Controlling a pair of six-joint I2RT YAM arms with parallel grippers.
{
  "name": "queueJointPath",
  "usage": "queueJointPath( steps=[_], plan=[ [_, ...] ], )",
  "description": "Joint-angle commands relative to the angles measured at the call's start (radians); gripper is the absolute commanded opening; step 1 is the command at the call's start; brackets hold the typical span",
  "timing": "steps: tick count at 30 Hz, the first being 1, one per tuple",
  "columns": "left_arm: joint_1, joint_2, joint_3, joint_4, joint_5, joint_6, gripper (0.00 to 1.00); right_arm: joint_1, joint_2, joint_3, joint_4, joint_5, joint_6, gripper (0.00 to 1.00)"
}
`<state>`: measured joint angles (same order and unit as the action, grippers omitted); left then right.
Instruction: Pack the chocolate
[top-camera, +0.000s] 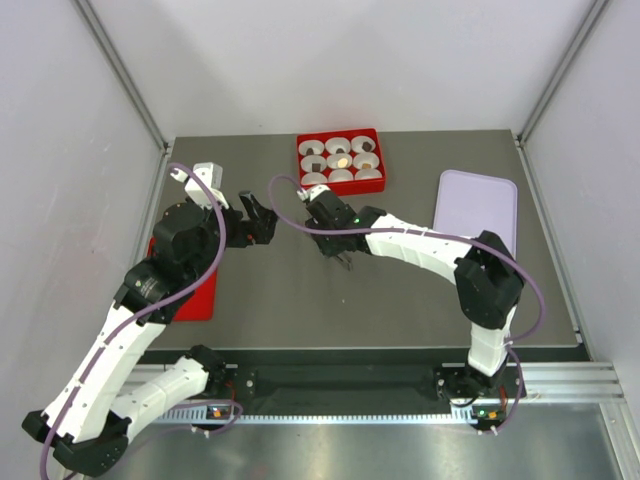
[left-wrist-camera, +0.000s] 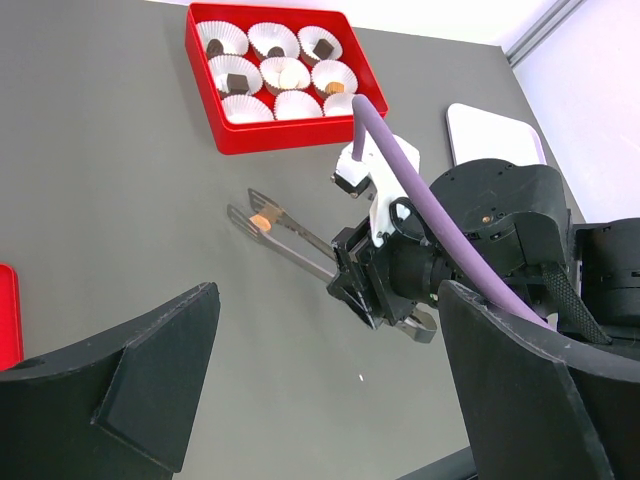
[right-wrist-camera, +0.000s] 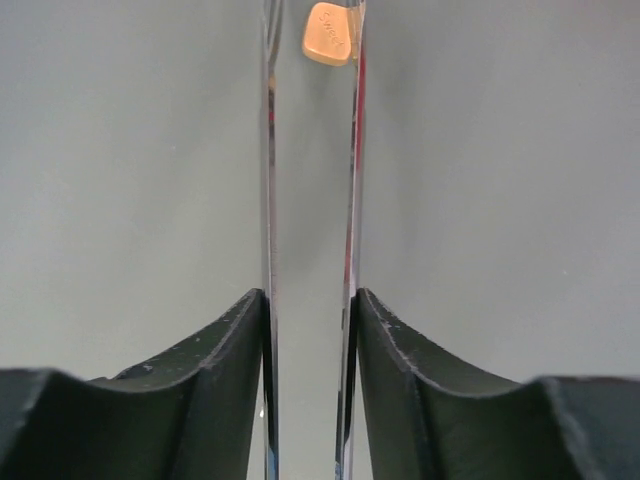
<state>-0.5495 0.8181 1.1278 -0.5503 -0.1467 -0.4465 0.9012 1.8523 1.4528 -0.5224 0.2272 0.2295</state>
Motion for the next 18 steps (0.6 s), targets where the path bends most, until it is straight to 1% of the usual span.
queueJointPath(
  steps=[1, 8, 18],
  plan=[
    [0.000, -0.008, 0.010, 0.033, 0.004, -0.004, 0.95, 0.019, -0.073, 0.032, 0.007, 0.044, -0.021, 0.41],
    [0.000, -0.007, 0.004, 0.038, 0.012, -0.008, 0.95, 0.019, -0.087, 0.021, 0.001, 0.054, -0.010, 0.41],
    [0.000, -0.010, 0.001, 0.039, 0.016, -0.011, 0.95, 0.021, -0.099, -0.052, 0.024, 0.004, 0.051, 0.40]
  ],
)
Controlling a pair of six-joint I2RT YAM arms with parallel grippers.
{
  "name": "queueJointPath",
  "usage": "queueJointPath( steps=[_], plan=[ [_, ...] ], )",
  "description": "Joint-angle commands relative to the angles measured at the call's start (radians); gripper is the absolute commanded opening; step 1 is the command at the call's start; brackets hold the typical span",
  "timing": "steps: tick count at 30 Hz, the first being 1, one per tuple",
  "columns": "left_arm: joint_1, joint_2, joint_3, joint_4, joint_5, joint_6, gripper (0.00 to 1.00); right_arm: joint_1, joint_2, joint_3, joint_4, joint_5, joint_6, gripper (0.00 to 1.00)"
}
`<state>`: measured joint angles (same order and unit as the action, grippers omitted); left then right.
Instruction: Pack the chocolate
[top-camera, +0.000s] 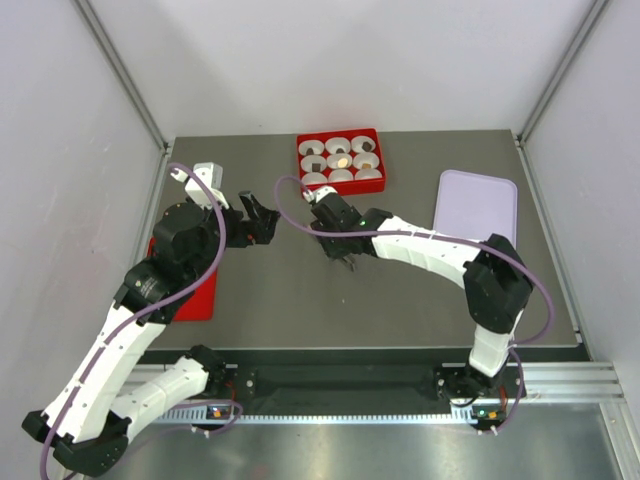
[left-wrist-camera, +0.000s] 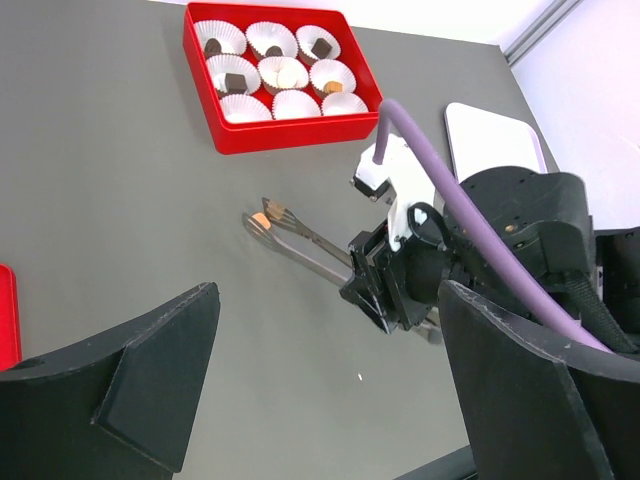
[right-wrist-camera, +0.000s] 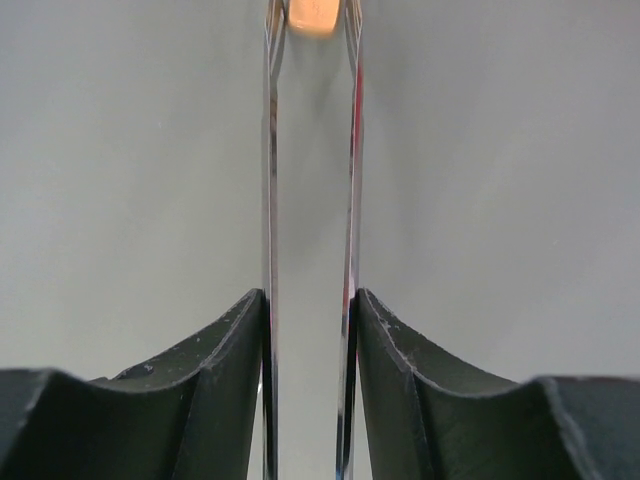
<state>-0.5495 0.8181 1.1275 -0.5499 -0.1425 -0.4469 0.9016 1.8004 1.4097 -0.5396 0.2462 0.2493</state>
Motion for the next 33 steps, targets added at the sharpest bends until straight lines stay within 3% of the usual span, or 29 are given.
queueJointPath(
  steps=[1, 33],
  plan=[
    [0.000, -0.011, 0.000, 0.041, 0.014, -0.012, 0.95, 0.020, -0.046, -0.011, 0.041, -0.013, 0.031, 0.40],
    [0.000, -0.016, 0.000, 0.041, 0.009, -0.015, 0.95, 0.019, -0.073, 0.011, 0.041, 0.011, 0.034, 0.33]
  ],
)
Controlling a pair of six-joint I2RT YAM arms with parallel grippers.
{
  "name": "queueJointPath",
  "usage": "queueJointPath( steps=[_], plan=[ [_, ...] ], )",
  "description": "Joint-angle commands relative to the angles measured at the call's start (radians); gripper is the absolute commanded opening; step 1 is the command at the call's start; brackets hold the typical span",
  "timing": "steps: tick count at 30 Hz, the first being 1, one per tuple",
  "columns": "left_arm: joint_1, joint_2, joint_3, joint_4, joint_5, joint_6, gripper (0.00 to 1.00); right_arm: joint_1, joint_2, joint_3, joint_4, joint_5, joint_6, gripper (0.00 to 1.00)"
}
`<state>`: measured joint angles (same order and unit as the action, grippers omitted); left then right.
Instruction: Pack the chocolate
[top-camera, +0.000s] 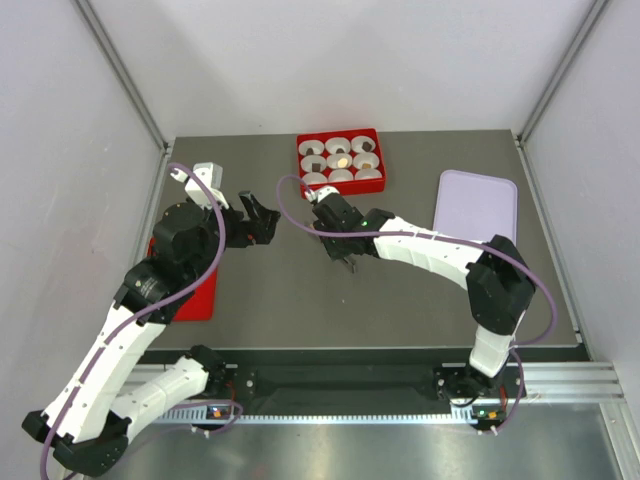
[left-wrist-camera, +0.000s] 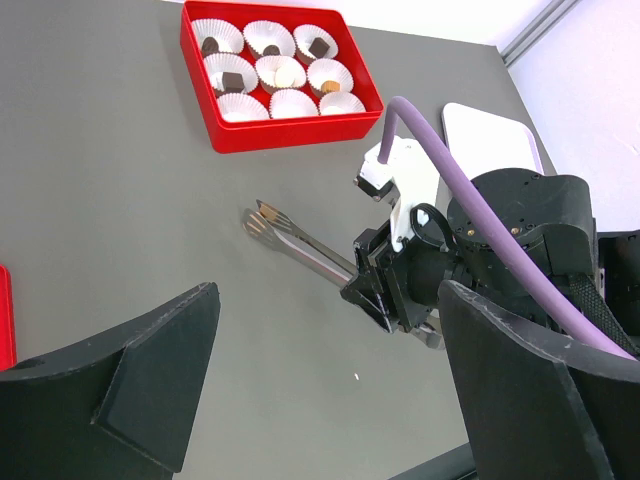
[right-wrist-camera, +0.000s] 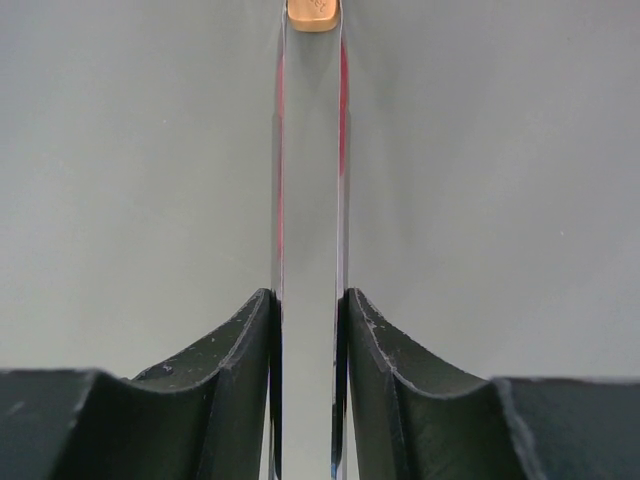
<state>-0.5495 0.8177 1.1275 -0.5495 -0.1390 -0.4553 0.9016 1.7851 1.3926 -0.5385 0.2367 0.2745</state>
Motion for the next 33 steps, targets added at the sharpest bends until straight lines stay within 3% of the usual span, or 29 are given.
queueJointPath(
  steps=[1, 33],
  plan=[
    [0.000, -0.014, 0.000, 0.042, 0.004, -0.006, 0.95, 0.019, -0.058, 0.029, 0.037, 0.021, 0.009, 0.33],
    [0.000, -0.014, 0.008, 0.040, -0.008, 0.001, 0.95, -0.029, -0.089, 0.126, 0.005, 0.039, -0.020, 0.31]
  ],
)
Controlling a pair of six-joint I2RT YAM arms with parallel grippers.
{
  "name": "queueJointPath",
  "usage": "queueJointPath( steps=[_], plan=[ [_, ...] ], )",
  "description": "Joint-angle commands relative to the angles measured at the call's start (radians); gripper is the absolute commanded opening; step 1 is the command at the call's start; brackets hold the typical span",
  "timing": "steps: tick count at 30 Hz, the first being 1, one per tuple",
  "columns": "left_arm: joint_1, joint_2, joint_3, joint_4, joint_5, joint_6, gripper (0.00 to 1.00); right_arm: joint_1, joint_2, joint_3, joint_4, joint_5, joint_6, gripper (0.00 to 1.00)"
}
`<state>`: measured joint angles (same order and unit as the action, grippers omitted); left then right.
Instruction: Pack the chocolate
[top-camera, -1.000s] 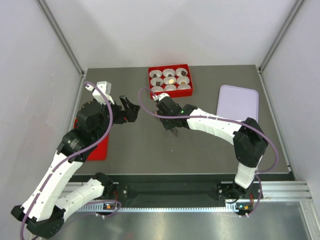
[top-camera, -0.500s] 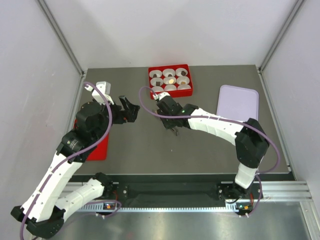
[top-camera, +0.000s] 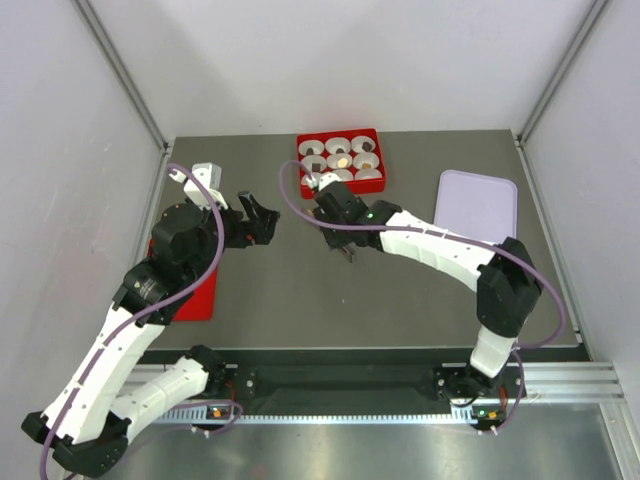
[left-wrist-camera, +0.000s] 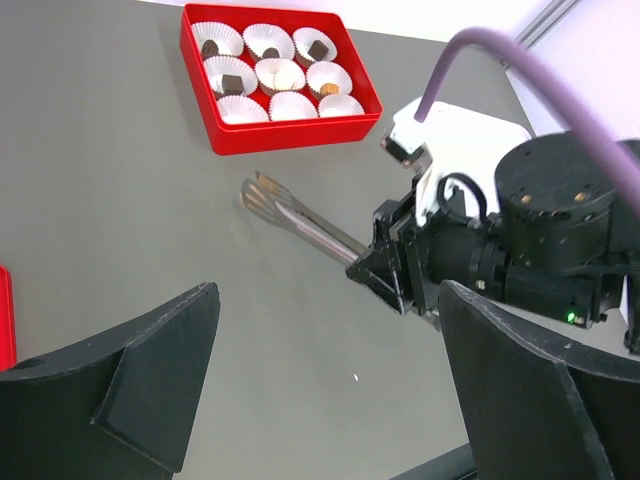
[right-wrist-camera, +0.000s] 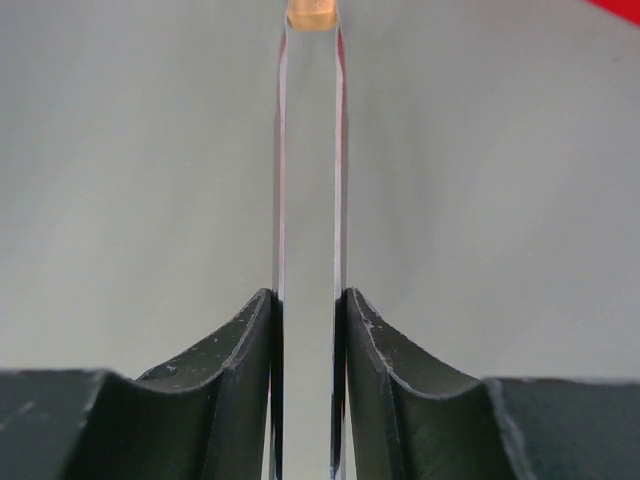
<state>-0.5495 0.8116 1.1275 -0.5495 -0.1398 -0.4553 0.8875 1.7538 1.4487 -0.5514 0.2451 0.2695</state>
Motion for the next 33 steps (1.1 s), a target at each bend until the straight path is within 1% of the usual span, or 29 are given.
queueJointPath(
  steps=[1, 7, 11, 19, 24, 33],
  plan=[
    [0.000, -0.009, 0.009, 0.039, -0.007, 0.003, 0.95, -0.021, -0.057, 0.085, 0.018, 0.033, -0.018, 0.31],
    [0.000, -0.005, 0.015, 0.039, -0.014, 0.007, 0.95, -0.077, -0.027, 0.169, 0.001, 0.033, -0.046, 0.31],
    [0.000, -0.003, 0.021, 0.040, -0.018, 0.014, 0.95, -0.137, 0.002, 0.225, 0.002, 0.017, -0.050, 0.31],
    [0.000, -0.002, 0.023, 0.039, -0.030, 0.023, 0.95, -0.196, 0.124, 0.351, 0.002, -0.024, -0.081, 0.31],
    [0.000, -0.003, 0.023, 0.030, -0.040, 0.027, 0.95, -0.213, 0.174, 0.372, 0.011, -0.058, -0.082, 0.31],
    [0.000, 0.003, 0.009, 0.034, -0.043, 0.027, 0.95, -0.217, 0.217, 0.363, 0.031, -0.107, -0.064, 0.33]
  ],
)
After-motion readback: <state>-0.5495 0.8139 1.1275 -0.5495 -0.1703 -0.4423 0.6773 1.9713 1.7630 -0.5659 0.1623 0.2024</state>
